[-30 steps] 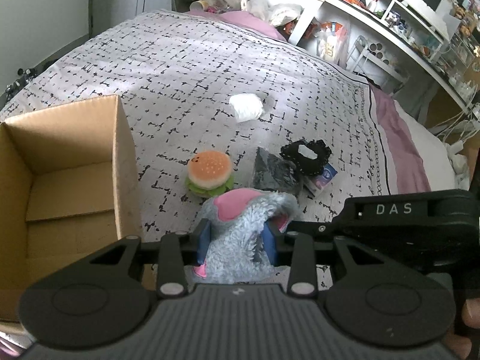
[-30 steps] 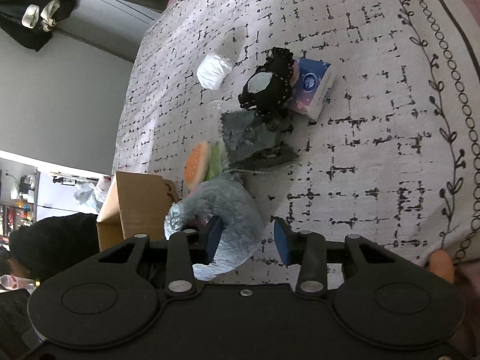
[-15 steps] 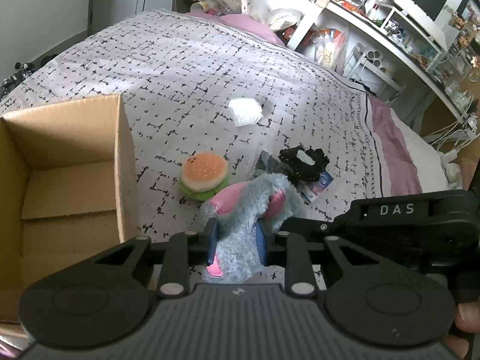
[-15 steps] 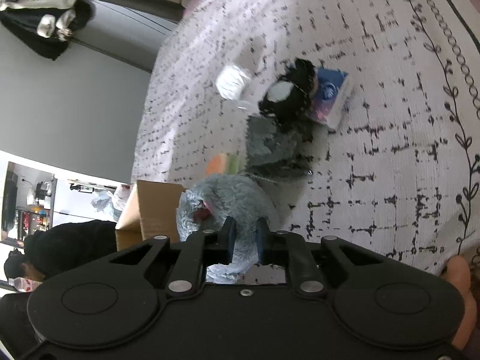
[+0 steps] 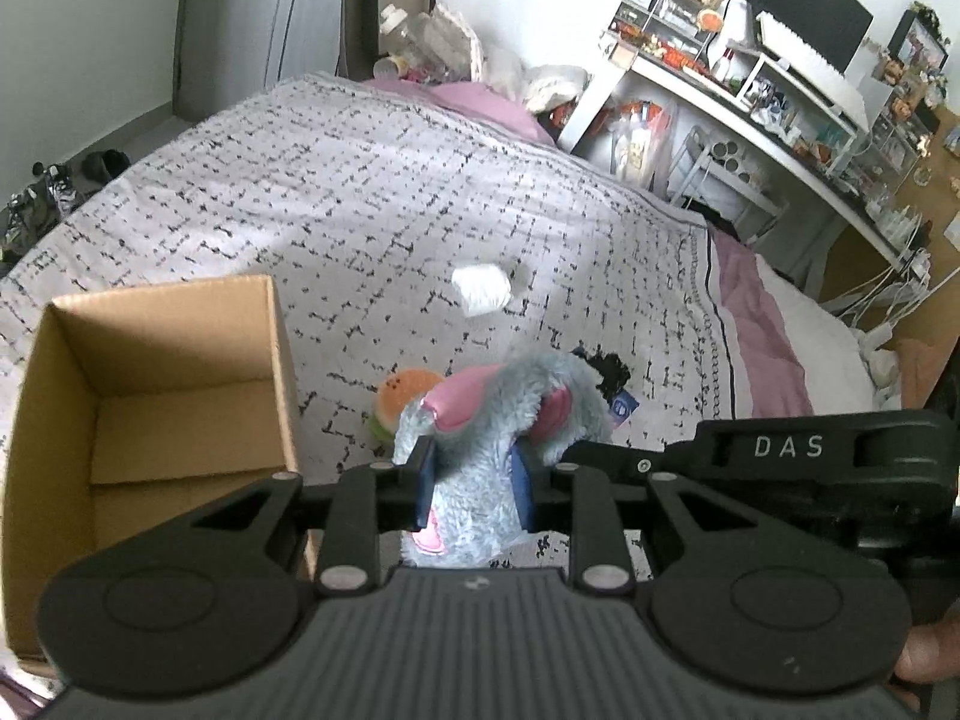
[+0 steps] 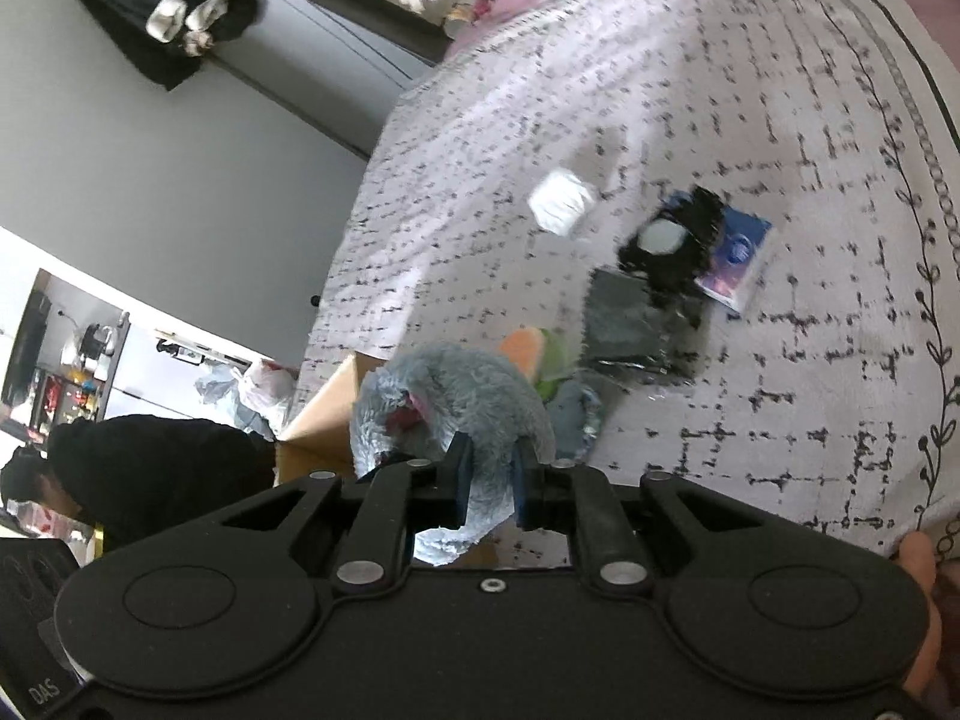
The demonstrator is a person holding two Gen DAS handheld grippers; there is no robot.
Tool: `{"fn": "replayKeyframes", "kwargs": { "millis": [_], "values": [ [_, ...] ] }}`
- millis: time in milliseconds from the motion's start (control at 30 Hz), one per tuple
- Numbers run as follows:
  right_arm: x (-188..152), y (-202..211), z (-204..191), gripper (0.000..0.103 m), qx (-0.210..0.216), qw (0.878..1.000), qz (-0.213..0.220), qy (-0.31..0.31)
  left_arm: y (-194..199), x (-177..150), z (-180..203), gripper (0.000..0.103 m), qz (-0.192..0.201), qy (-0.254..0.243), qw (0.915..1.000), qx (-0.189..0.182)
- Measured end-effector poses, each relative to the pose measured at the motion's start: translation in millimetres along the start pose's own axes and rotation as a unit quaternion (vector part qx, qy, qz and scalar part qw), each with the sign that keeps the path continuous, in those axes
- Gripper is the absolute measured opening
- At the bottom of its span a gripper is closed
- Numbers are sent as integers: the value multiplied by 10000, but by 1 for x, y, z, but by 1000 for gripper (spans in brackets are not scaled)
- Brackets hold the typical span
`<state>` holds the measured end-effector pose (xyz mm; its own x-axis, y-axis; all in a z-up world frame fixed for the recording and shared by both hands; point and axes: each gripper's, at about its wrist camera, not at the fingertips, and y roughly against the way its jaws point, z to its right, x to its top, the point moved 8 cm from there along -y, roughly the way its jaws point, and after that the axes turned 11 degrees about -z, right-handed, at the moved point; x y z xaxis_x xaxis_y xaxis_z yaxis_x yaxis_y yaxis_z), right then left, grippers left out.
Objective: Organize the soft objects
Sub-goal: 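Carry the grey plush over the cardboard box with both grippers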
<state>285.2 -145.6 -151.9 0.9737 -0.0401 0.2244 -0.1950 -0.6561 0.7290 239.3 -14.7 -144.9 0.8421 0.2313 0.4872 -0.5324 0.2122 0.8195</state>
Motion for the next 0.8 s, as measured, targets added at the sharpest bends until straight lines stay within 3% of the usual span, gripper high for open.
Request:
{"fn": "replayKeyframes", "kwargs": {
  "millis": [433, 800],
  "values": [
    [3, -11, -59, 14, 80, 9990, 90, 427, 41, 14, -32, 25, 379, 223, 9990, 5],
    [-6, -47, -105, 14, 110, 9974, -66, 712, 60, 16, -87, 25, 567, 638, 9963, 27]
  ]
}}
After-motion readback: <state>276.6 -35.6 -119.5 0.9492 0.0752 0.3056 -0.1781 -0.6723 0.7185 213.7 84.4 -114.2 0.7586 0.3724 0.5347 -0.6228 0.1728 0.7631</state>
